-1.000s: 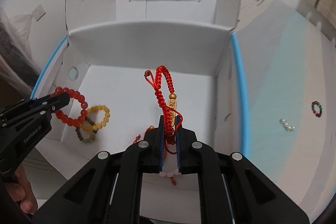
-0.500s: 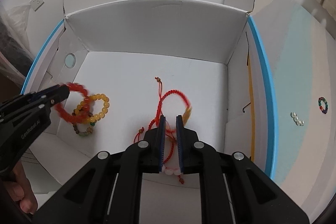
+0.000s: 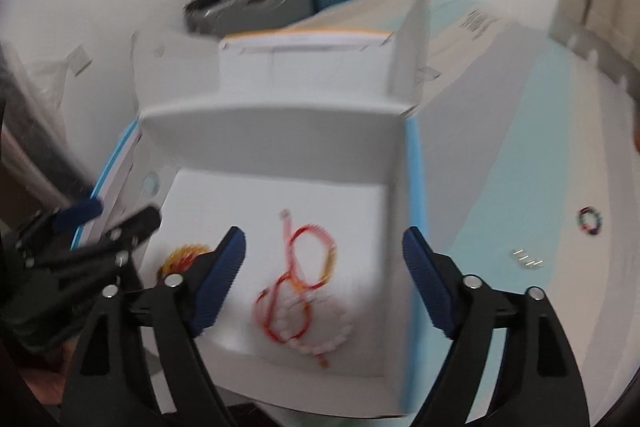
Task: Organize jewelry
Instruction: 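Open both tools to drop the red bracelets into the box, then move both open tools back over the pearl strand and multicolour bracelet, then grasp the pearl strand with the left tool while the right tool grasps the multicolour bead bracelet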
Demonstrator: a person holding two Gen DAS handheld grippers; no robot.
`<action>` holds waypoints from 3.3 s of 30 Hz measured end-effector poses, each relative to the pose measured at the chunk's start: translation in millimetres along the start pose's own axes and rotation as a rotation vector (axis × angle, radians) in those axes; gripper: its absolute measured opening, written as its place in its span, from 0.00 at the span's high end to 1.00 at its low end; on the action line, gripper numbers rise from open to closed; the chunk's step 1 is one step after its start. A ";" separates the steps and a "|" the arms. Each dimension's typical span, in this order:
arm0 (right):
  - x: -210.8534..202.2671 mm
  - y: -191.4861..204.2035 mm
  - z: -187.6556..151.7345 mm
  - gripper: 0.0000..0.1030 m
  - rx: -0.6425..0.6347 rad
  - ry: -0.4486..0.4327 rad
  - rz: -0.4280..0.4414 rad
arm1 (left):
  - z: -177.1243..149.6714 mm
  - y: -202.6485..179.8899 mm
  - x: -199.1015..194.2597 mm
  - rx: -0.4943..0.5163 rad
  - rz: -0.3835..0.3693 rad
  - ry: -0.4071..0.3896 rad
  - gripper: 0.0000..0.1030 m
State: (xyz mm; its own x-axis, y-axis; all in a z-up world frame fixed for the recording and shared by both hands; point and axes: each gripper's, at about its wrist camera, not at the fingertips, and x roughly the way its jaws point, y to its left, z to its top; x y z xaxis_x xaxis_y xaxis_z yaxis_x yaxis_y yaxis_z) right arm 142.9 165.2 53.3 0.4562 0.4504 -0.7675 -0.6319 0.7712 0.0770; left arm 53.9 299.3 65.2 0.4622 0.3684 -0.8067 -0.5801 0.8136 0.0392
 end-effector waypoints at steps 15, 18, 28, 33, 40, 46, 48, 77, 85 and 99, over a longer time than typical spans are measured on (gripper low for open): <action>-51.7 -137.1 21.6 0.09 0.161 -0.139 -0.219 | 12.8 -113.9 -17.6 0.139 -0.115 -0.048 0.06; -59.1 -156.3 20.3 0.09 0.153 -0.162 -0.272 | 11.6 -144.9 -18.6 0.170 -0.160 -0.045 0.06; -61.1 -231.4 7.4 0.09 0.209 -0.127 -0.358 | 0.5 -244.4 -2.4 0.268 -0.280 -0.032 0.06; -49.3 -271.6 -0.3 0.09 0.254 -0.076 -0.359 | -8.7 -284.6 28.5 0.311 -0.297 0.007 0.06; -24.1 -323.1 3.4 0.09 0.247 -0.007 -0.399 | -21.5 -326.4 71.5 0.371 -0.300 0.061 0.06; 10.6 -366.1 0.2 0.09 0.308 0.043 -0.367 | -23.7 -345.0 93.3 0.398 -0.312 0.065 0.06; 23.4 -376.7 -1.3 0.09 0.309 0.062 -0.365 | -24.6 -351.7 102.1 0.399 -0.306 0.069 0.06; 138.2 -406.8 -34.9 0.52 0.317 0.213 -0.304 | -42.5 -352.7 150.7 0.407 -0.305 0.101 0.37; 140.7 -393.5 -30.9 0.82 0.273 0.214 -0.333 | -46.8 -357.7 143.6 0.445 -0.325 0.099 0.76; 119.5 -387.3 -21.1 0.96 0.275 0.155 -0.347 | -42.4 -358.6 136.3 0.445 -0.326 0.118 0.90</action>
State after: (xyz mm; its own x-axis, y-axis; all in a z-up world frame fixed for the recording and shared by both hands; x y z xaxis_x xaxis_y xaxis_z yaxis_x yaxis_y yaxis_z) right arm 428.9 -89.1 -81.7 0.4985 0.0886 -0.8624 -0.2596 0.9644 -0.0509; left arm 296.5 38.7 -83.8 0.4770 0.0339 -0.8783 -0.0696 0.9976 0.0007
